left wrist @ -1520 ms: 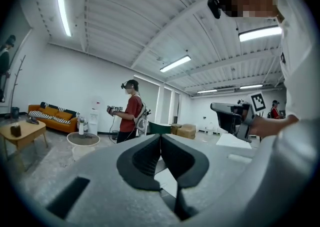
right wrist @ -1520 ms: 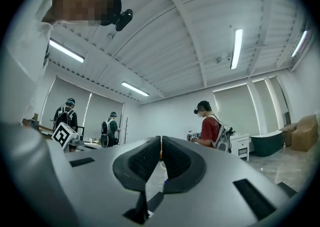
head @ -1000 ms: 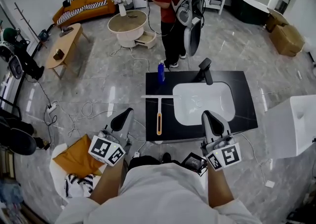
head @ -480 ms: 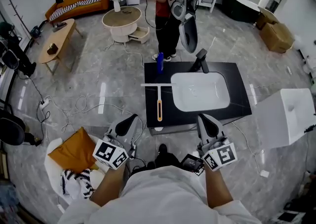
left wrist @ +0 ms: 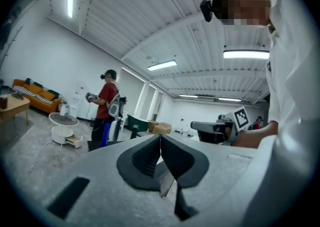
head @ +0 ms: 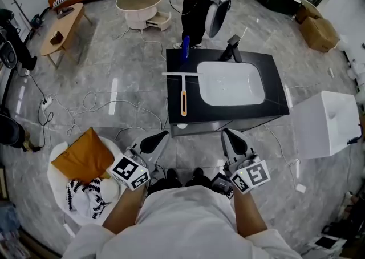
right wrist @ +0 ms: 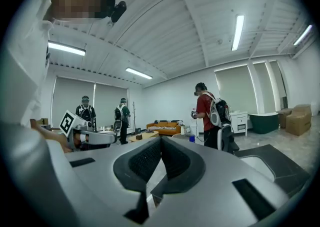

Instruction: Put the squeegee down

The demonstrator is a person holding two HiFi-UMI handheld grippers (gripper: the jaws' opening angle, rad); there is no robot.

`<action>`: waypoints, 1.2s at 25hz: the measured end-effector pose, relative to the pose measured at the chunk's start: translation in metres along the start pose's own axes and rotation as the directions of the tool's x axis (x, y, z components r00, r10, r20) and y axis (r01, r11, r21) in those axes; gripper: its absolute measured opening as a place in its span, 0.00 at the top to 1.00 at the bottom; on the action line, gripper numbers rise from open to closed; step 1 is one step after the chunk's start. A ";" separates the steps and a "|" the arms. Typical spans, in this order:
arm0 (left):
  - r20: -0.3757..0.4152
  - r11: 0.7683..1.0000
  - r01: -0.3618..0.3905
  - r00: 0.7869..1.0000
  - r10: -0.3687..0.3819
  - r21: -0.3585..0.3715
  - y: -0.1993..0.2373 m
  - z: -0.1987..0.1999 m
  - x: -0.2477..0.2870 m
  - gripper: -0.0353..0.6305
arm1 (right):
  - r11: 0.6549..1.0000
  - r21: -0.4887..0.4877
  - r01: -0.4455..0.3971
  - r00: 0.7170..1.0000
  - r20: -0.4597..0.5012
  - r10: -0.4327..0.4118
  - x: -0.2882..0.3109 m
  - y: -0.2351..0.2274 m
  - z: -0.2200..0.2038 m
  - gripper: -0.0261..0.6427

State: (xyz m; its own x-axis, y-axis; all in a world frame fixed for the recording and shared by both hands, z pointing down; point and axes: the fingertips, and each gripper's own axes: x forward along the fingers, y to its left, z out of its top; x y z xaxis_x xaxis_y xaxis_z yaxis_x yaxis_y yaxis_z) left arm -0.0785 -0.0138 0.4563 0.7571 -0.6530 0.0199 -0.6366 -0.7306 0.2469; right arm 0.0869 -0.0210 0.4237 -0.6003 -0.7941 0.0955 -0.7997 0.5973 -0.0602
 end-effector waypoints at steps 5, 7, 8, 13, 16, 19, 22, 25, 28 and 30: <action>-0.011 0.995 0.098 0.995 -0.098 0.024 -0.031 0.022 0.020 0.92 | 0.999 -0.019 -0.037 0.999 0.011 0.037 -0.006 -0.010 0.021 0.94; 0.005 0.998 0.064 0.998 -0.064 0.025 -0.037 0.029 0.028 0.92 | 0.997 -0.068 -0.030 1.000 0.002 0.030 -0.014 -0.019 0.028 0.94; 0.003 0.999 0.035 0.999 -0.035 0.033 -0.036 0.028 0.032 0.92 | 0.996 -0.091 -0.022 1.000 0.005 0.022 -0.018 -0.024 0.029 0.94; 0.011 0.990 -0.123 0.992 0.123 0.065 -0.025 0.028 0.036 0.92 | 0.995 -0.104 -0.013 1.000 0.023 0.016 -0.033 -0.040 0.024 0.94; 0.026 0.979 -0.185 0.983 0.183 0.082 -0.024 0.028 0.037 0.92 | 0.995 -0.101 -0.012 0.999 0.032 0.015 -0.039 -0.052 0.024 0.94; 0.047 0.967 -0.234 0.972 0.231 0.103 -0.024 0.029 0.039 0.92 | 0.995 -0.101 -0.011 0.999 0.043 0.016 -0.043 -0.062 0.023 0.94; 0.056 0.960 -0.259 0.966 0.254 0.110 -0.027 0.030 0.040 0.92 | 0.995 -0.095 -0.011 0.999 0.045 0.015 -0.049 -0.070 0.022 0.94; 0.043 0.959 -0.262 0.965 0.259 0.109 -0.035 0.026 0.047 0.92 | 0.997 -0.078 -0.010 0.999 0.043 0.013 -0.060 -0.079 0.019 0.94; 0.023 0.959 -0.262 0.965 0.261 0.105 -0.044 0.019 0.057 0.92 | 0.998 -0.063 -0.010 0.999 0.035 0.012 -0.072 -0.092 0.011 0.94; 0.014 0.959 -0.263 0.965 0.263 0.108 -0.050 0.016 0.065 0.92 | 0.999 -0.053 -0.006 1.000 0.030 0.007 -0.079 -0.103 0.006 0.94</action>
State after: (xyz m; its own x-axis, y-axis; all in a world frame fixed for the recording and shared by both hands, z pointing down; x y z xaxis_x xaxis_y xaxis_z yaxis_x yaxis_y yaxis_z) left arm 0.0001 -0.0229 0.4295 0.5611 -0.8248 0.0703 -0.8251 -0.5505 0.1270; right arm 0.2161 -0.0207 0.4162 -0.6062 -0.7926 0.0650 -0.7946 0.6071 -0.0081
